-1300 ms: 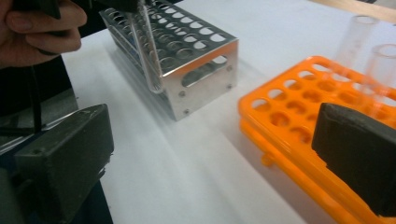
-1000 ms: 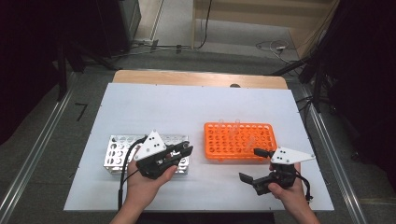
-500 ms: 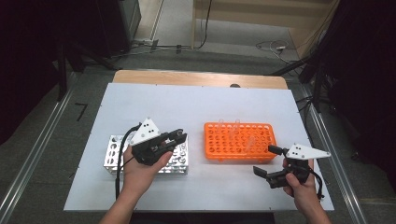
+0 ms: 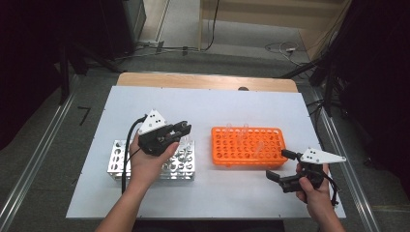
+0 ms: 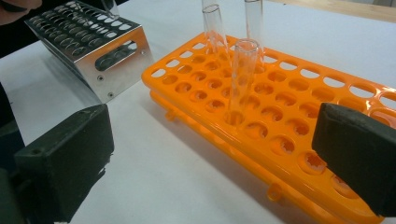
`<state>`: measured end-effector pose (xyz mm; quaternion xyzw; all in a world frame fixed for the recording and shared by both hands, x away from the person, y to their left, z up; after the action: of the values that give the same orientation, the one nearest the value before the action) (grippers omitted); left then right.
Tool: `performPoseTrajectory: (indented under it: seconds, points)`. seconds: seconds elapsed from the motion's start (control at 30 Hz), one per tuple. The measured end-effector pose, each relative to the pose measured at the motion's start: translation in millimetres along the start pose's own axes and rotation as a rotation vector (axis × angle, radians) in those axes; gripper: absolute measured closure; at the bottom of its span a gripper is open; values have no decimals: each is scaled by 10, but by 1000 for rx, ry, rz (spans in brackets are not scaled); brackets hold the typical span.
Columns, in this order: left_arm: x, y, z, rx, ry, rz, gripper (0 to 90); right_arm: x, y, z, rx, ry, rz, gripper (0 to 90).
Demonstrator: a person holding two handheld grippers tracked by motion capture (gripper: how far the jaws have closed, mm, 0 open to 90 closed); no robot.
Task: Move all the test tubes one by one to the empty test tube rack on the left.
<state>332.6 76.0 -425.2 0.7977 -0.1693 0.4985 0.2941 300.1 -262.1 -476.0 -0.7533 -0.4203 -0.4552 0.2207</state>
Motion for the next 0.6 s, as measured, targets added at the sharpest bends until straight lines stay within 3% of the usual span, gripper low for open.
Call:
performPoseTrajectory:
  seconds: [0.27,0.6]
  points:
    - [-91,-81,132,14,-28,-11,764,-14,15,2,-4,-3,7,0]
    - [-287,-72,236,23,-85,7,764,-23,12,17,-4,-8,7,0]
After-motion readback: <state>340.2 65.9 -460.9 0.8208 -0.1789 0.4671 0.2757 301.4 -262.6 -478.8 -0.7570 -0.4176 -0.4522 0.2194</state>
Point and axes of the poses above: each handheld gripper's, and its own axes: z roughly forward along the jaws, x roughly out of its top, y roughly to its right, the point moved 7 cm from there along z, roughly forward along the jaws, and after that the axes turned 12 degrees about -z, right-handed, at the moved point
